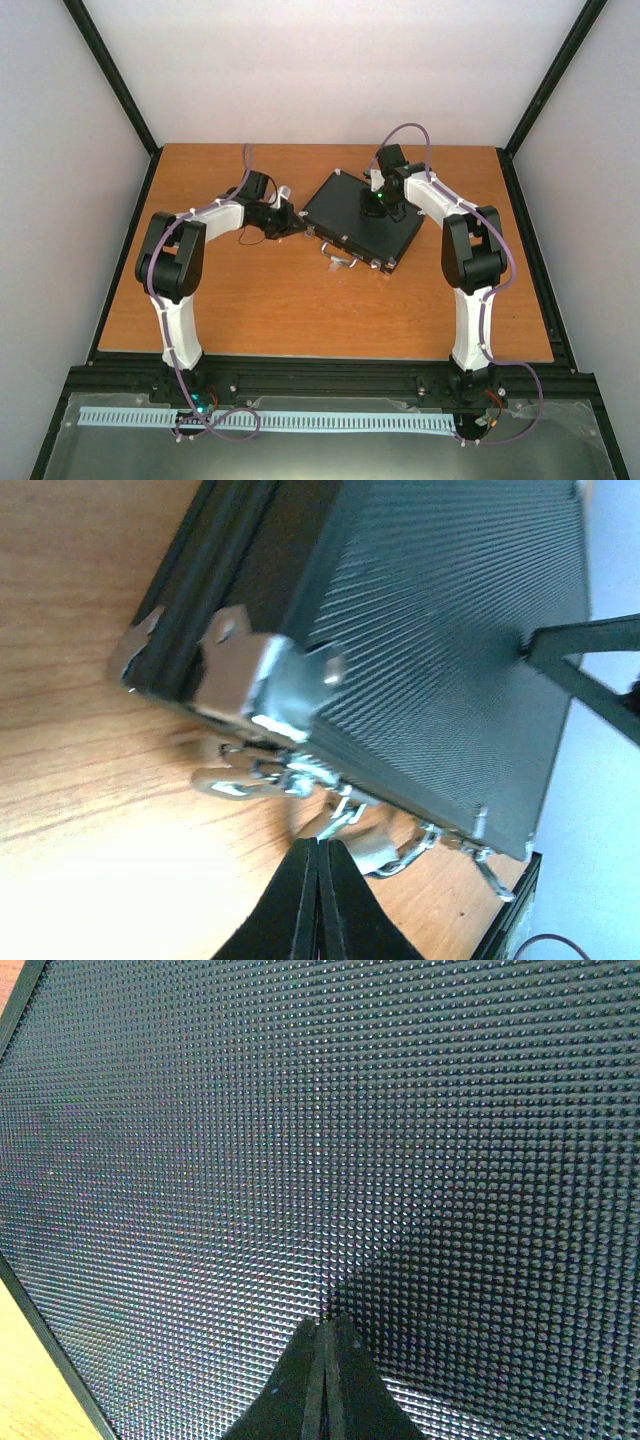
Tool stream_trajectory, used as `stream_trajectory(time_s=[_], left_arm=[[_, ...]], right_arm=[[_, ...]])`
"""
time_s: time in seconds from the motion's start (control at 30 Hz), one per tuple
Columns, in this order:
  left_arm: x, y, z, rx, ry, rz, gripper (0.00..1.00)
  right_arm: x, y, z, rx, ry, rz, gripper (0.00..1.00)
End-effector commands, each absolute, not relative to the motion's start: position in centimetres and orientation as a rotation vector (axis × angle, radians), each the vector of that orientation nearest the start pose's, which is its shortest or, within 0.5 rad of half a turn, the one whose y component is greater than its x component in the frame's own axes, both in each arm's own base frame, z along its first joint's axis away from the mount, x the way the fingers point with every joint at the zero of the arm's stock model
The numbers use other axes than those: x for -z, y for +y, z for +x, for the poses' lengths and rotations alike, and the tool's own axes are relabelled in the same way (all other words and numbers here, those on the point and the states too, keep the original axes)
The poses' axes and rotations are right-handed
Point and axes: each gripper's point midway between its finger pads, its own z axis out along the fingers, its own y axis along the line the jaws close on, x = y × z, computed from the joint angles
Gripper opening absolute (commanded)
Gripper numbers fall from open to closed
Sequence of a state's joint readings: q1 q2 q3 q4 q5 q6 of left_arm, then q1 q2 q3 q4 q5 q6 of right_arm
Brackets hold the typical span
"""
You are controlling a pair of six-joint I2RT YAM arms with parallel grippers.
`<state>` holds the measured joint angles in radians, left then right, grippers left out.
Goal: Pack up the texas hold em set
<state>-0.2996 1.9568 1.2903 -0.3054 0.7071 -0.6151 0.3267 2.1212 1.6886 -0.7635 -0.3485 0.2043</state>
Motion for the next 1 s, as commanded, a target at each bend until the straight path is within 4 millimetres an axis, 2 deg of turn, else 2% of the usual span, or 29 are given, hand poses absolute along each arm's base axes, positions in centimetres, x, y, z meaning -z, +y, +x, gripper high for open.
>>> stream_trajectory(time_s=[0.0,0.53,0.97], left_arm=[[-6.6,-24.5,40.4,1.241,2.690,-0.073,0.01],[-2.5,-24.9,41.2,1.246,2.763,-0.141,0.01],[-2.3,-25.8,42.7,1.299,2.754,-0.201,0.01]], right_arm=[[2.4,19.0,38.5,-0.445,3.149,-0.226,0.03],[3.2,18.9,38.4,-0.445,3.164,-0.237,0.03],[3.7,19.1,38.2,-0.465,3.181,-0.234,0.03]])
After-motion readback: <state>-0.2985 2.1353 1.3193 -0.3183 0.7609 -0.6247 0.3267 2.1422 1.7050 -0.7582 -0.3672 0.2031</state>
